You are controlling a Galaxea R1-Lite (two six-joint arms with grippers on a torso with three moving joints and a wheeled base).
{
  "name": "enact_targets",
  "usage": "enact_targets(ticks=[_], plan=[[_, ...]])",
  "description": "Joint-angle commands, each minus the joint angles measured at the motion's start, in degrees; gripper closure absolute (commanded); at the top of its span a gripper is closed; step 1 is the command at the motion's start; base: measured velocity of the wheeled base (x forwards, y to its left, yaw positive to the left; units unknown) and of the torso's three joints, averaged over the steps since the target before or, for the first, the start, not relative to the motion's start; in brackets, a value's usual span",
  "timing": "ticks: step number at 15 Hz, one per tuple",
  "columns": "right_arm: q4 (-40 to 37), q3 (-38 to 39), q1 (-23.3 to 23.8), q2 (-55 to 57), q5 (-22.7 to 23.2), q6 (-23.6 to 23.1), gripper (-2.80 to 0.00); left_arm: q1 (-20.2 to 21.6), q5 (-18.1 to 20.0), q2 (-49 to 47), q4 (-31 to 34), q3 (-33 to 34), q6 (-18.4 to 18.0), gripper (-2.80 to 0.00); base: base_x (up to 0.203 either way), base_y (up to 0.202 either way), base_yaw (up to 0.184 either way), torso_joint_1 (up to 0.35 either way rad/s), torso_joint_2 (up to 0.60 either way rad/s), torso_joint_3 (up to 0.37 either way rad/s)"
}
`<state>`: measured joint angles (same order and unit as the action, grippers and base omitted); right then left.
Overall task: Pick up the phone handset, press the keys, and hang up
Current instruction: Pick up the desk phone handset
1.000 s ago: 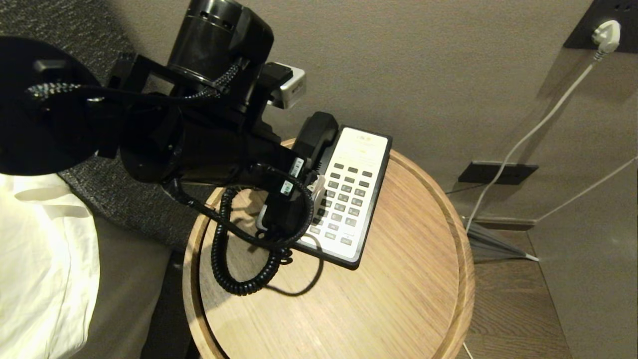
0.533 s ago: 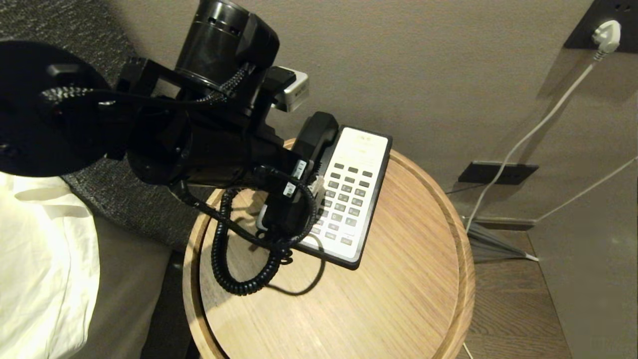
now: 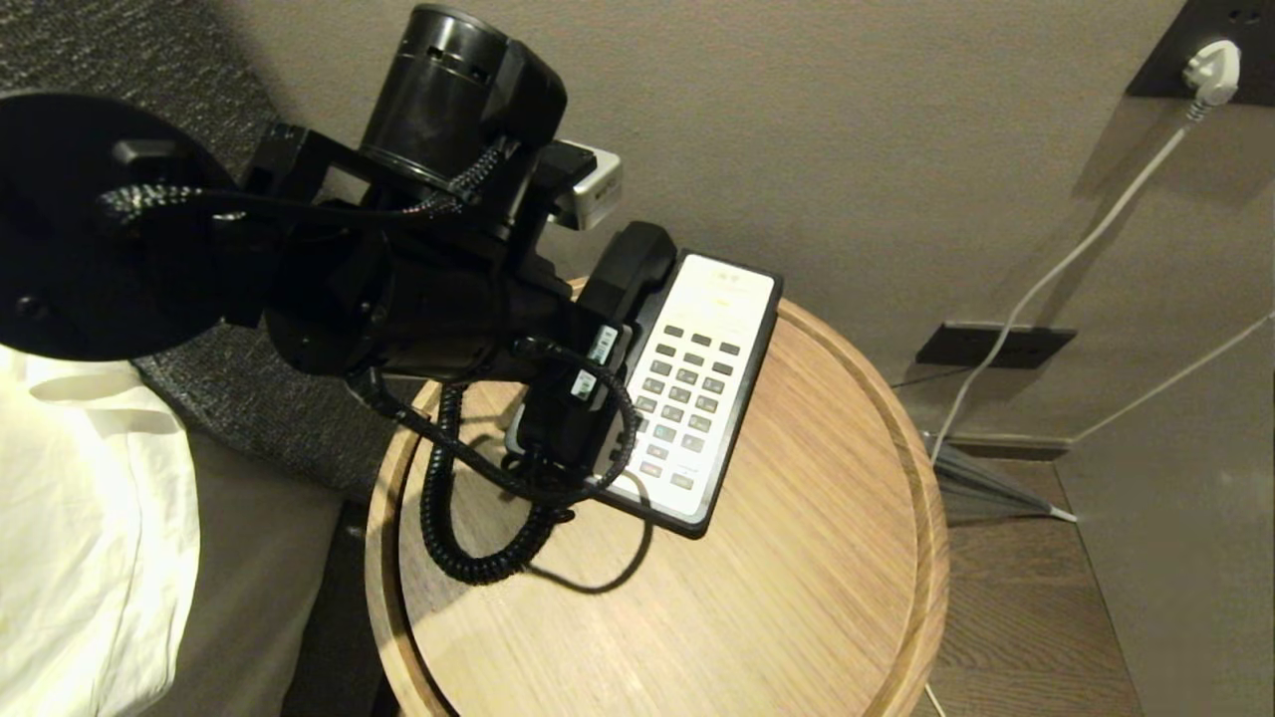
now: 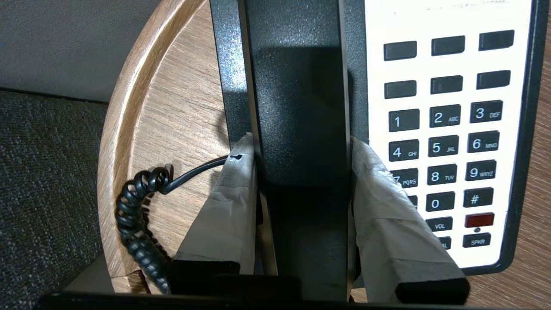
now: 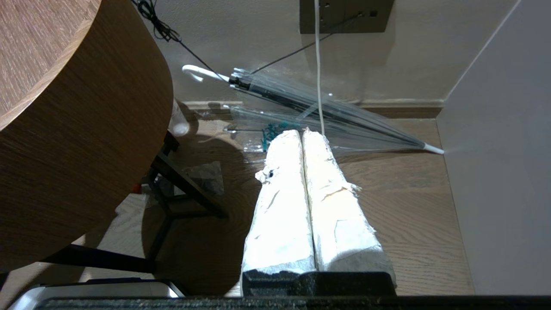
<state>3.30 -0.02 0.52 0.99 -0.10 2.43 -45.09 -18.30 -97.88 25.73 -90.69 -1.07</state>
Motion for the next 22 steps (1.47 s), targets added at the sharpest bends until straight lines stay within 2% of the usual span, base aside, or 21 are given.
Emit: enact_targets(ticks=[1,10,14,16,18,20,21,22], plan=[[0.0,1.3,0.0,0.0,0.0,0.0,0.0,0.0,-0.2,0.1,0.2,0.0,0.0,0.0,0.0,0.0,0.0,0.0,0.0,0.0],[0.0,1.3,0.0,0.0,0.0,0.0,0.0,-0.2,-1.8,5.9,0.5,1.0,0.2,0.0,0.0,0.0,0.0,0.0,0.0,0.0],[0.0,1.3,0.0,0.0,0.0,0.0,0.0,-0.1,-1.8,13.4,0.4,5.3,1.7,0.0,0.0,0.0,0.0,0.0,0.0,0.0],[0.0,1.3,0.0,0.0,0.0,0.0,0.0,0.0,-1.8,18.0,0.1,8.9,3.6,0.0,0.0,0.0,0.0,0.0,0.0,0.0],[0.0,1.3,0.0,0.0,0.0,0.0,0.0,0.1,-1.5,23.5,0.0,13.8,8.9,0.0,0.0,0.0,0.0,0.0,0.0,0.0],[0.0,1.3,0.0,0.0,0.0,0.0,0.0,0.2,-0.6,29.0,-0.1,19.0,20.6,0.0,0.0,0.0,0.0,0.0,0.0,0.0],[0.0,1.3,0.0,0.0,0.0,0.0,0.0,0.2,0.8,31.5,-0.2,20.1,26.9,0.0,0.0,0.0,0.0,0.0,0.0,0.0],[0.0,1.3,0.0,0.0,0.0,0.0,0.0,0.4,2.7,33.7,-0.7,20.5,31.6,0.0,0.0,0.0,0.0,0.0,0.0,0.0]])
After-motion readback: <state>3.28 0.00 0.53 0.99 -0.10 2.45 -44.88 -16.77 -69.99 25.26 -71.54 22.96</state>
